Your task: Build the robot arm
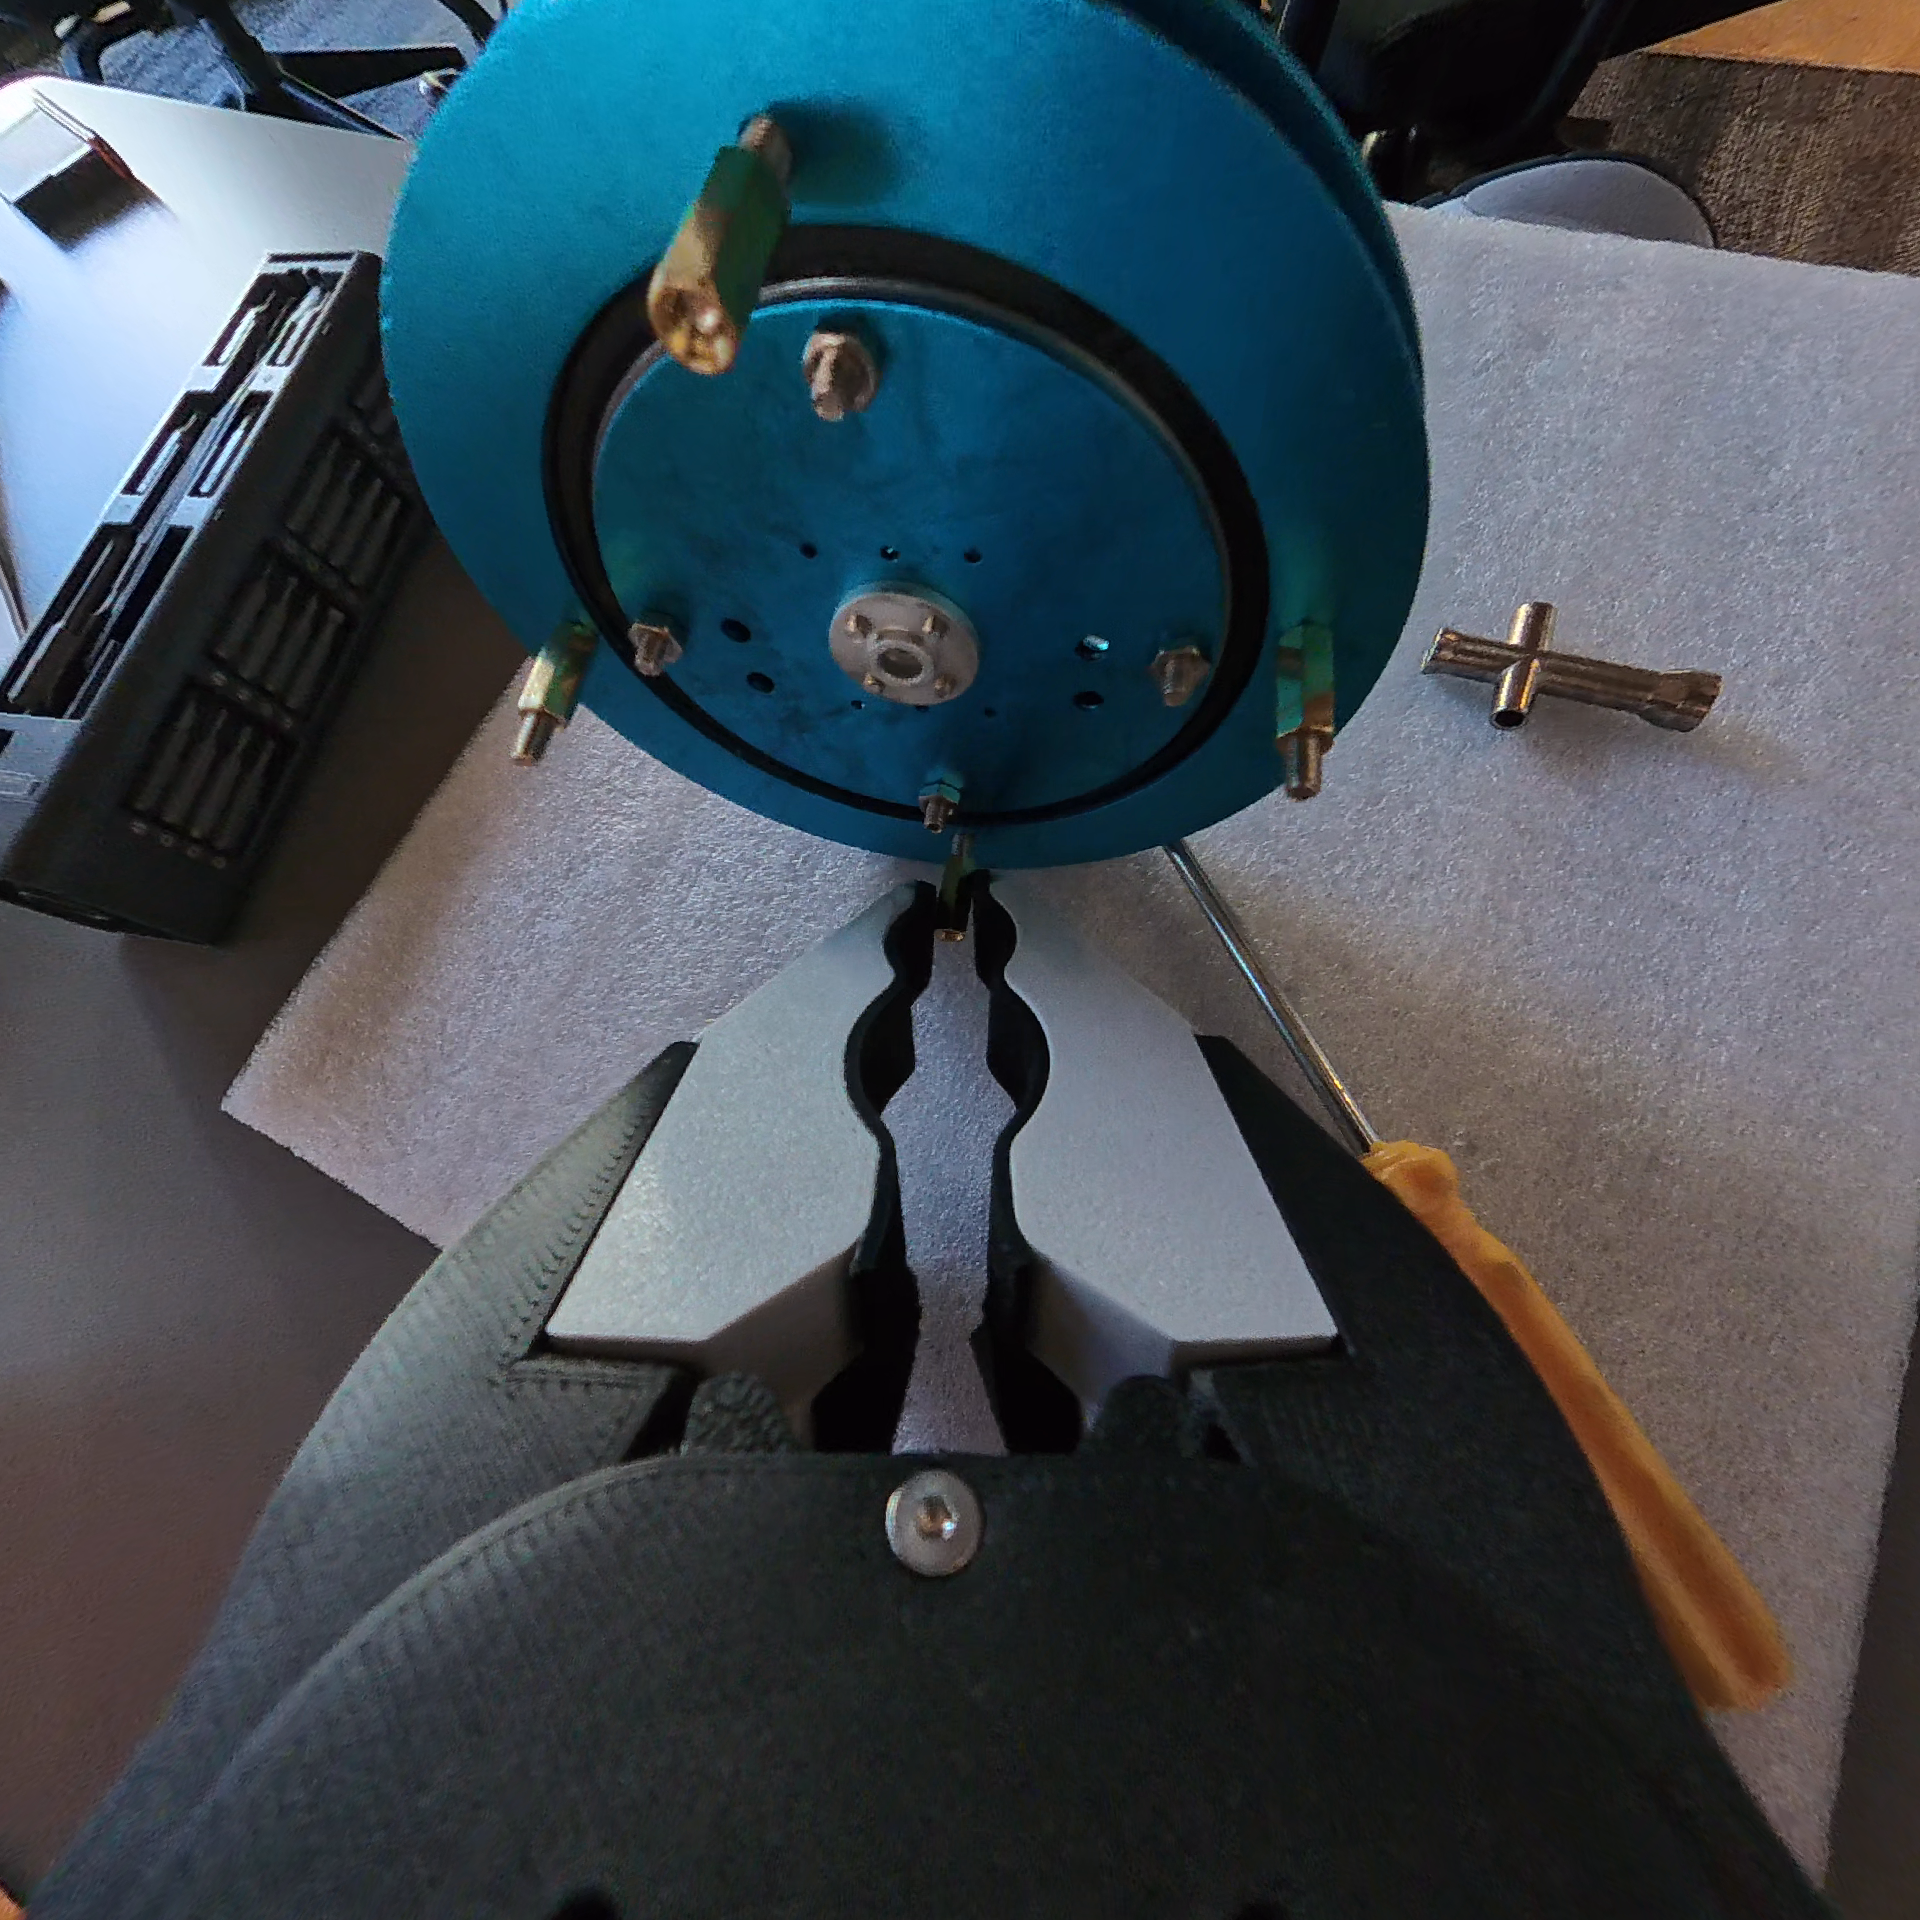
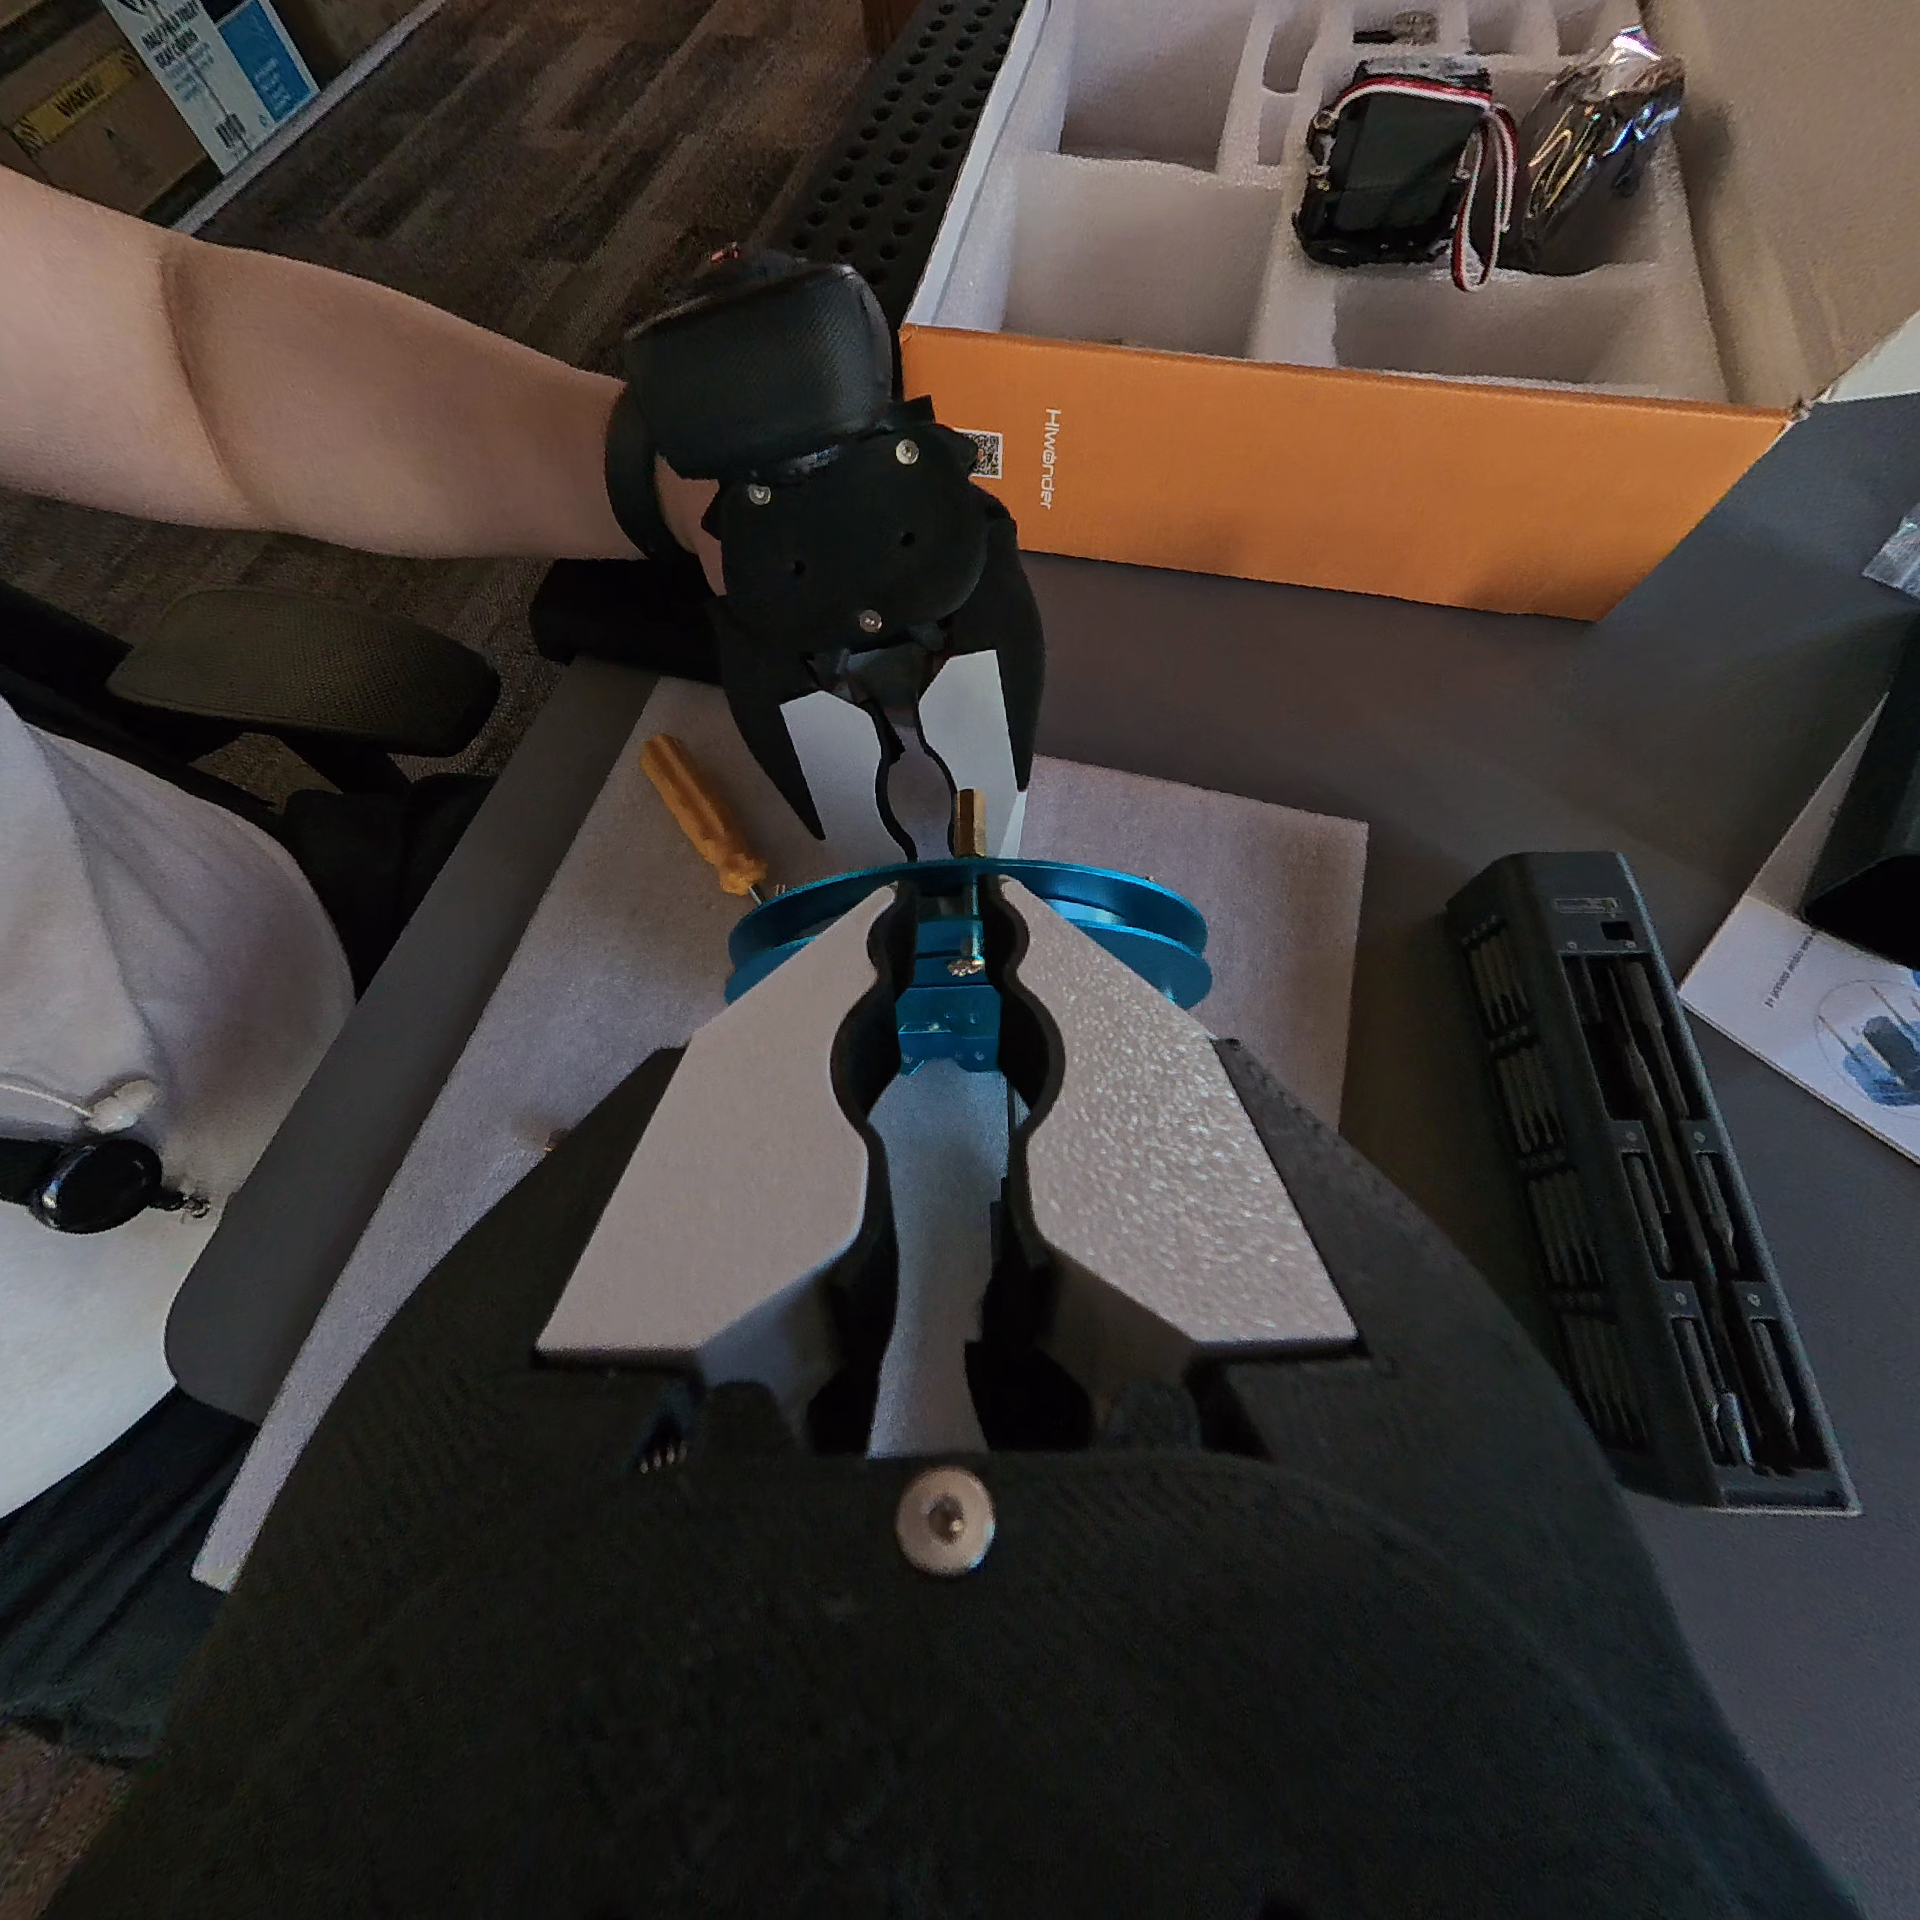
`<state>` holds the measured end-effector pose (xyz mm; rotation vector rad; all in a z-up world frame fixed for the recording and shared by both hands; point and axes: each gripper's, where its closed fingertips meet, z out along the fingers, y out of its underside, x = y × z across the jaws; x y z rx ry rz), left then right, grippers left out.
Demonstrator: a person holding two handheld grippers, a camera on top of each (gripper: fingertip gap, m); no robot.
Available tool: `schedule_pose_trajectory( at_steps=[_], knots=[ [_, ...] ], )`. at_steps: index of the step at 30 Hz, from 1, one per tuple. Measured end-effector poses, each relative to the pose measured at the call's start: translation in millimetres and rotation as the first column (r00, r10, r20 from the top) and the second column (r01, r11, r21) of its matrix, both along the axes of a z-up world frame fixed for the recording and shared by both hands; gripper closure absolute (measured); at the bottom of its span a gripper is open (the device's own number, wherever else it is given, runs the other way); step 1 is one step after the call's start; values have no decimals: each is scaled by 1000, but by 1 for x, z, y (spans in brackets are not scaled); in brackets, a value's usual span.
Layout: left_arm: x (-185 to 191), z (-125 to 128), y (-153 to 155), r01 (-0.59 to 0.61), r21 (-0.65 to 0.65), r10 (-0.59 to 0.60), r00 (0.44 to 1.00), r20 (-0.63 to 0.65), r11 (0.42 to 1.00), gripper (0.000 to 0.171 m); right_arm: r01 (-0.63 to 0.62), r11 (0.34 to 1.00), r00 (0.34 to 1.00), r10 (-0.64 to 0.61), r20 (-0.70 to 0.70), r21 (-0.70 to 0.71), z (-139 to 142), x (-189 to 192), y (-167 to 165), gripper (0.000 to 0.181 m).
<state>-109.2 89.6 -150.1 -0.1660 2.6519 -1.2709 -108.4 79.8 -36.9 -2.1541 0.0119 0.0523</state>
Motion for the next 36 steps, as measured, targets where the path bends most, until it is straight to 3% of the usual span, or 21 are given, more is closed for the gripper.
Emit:
schedule_pose_trajectory(
  at_steps=[13, 20, 22, 29, 32, 36],
  knots=[
    [-2, -1, 0, 23, 12, -24, 999, 25, 1000, 167, 0, 1000, 996, 2, 90, -28, 1, -1, 4, 153],
    [-2, -1, 0, 23, 13, -23, 1000, 19, 1000, 167, 35, 997, 986, -45, 160, 68, 3, -5, -33, 145],
    [-2, -1, 0, 23, 15, -23, 999, 27, 1000, 167, 52, 991, 994, -64, 93, 123, 2, -3, -38, 148],
    [-3, -1, 0, 22, 20, -23, 998, 51, 1000, 167, 72, 996, 994, -76, 83, 46, -21, 7, -54, 150],
    [-3, -1, 0, 21, 21, -23, 998, 58, 1000, 167, 71, 995, 996, -67, 64, -71, -56, 12, -71, 154],
    [-3, -1, 0, 22, 22, -23, 998, 62, 1000, 167, 57, 989, 994, -70, -89, -137, -88, 11, -90, 157]
  ],
)
